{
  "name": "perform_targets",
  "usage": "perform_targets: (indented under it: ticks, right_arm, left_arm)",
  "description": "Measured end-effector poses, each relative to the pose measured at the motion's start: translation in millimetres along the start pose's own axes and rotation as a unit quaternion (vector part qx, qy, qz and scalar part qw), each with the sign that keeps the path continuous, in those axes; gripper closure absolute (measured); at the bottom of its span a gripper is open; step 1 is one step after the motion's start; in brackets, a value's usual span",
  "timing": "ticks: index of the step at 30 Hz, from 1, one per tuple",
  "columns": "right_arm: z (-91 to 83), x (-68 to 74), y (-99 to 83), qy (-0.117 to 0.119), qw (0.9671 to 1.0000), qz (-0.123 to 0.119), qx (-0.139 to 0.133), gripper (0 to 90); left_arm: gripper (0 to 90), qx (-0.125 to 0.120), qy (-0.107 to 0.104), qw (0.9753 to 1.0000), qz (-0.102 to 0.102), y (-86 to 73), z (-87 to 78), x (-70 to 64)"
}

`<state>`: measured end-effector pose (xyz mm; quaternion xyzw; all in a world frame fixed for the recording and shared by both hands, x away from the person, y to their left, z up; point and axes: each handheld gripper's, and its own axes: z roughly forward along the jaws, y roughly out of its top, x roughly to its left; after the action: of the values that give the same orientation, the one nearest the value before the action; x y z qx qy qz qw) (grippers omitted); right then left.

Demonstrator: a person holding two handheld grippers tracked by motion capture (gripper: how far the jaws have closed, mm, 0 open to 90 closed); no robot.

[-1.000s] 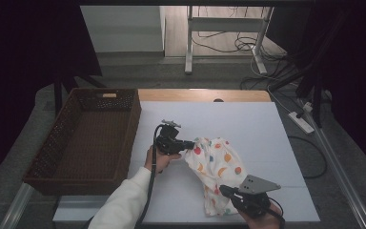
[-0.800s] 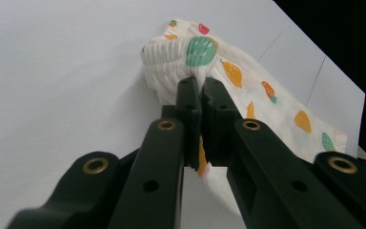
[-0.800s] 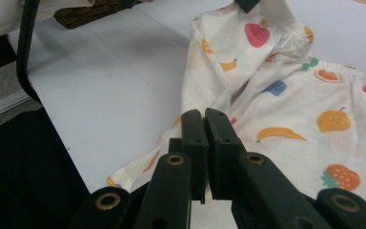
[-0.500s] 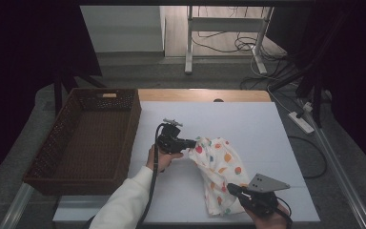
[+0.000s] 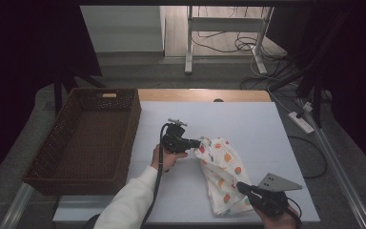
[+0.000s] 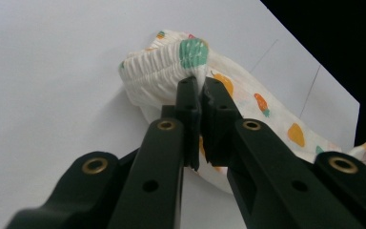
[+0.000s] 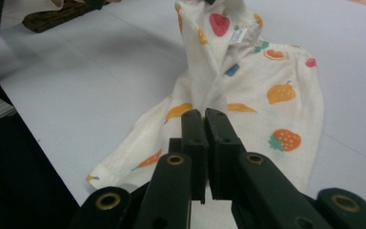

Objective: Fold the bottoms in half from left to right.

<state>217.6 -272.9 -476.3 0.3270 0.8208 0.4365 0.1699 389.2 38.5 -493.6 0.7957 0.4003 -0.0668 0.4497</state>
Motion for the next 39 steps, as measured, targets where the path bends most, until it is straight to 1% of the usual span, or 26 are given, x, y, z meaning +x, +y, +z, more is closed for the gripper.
perform_targets:
  ticks: [6,11,22,27,32,39]
  right_arm:
    - [-5.3,-7.2,-4.5,-0.010,0.9999,0.009,0.000,86.6]
    - [-8.0,-11.4,-8.6,-0.014,0.9998,0.016,0.005,86.6]
    - [-7.0,-20.8,-16.7,-0.019,0.9991,0.031,0.022,86.6]
    - [-8.3,-22.5,-17.6,-0.019,0.9990,0.033,0.023,86.6]
    - [-10.3,-24.7,-19.6,-0.022,0.9987,0.036,0.026,86.6]
    - [-13.1,-29.0,-23.1,-0.023,0.9983,0.045,0.028,86.6]
  left_arm:
    - [85.9,-0.006,-0.003,0.9999,-0.010,1.8,3.9,0.1]
    - [85.7,-0.006,-0.004,0.9999,-0.009,4.2,7.3,-2.1]
    - [85.1,-0.001,-0.001,0.9999,-0.010,7.5,16.2,-4.3]
    - [85.0,0.003,0.001,1.0000,-0.008,9.7,21.7,-5.1]
    - [84.8,0.008,0.000,0.9999,-0.010,11.1,27.9,-5.4]
    - [84.4,0.011,0.001,0.9999,-0.010,14.0,33.0,-5.3]
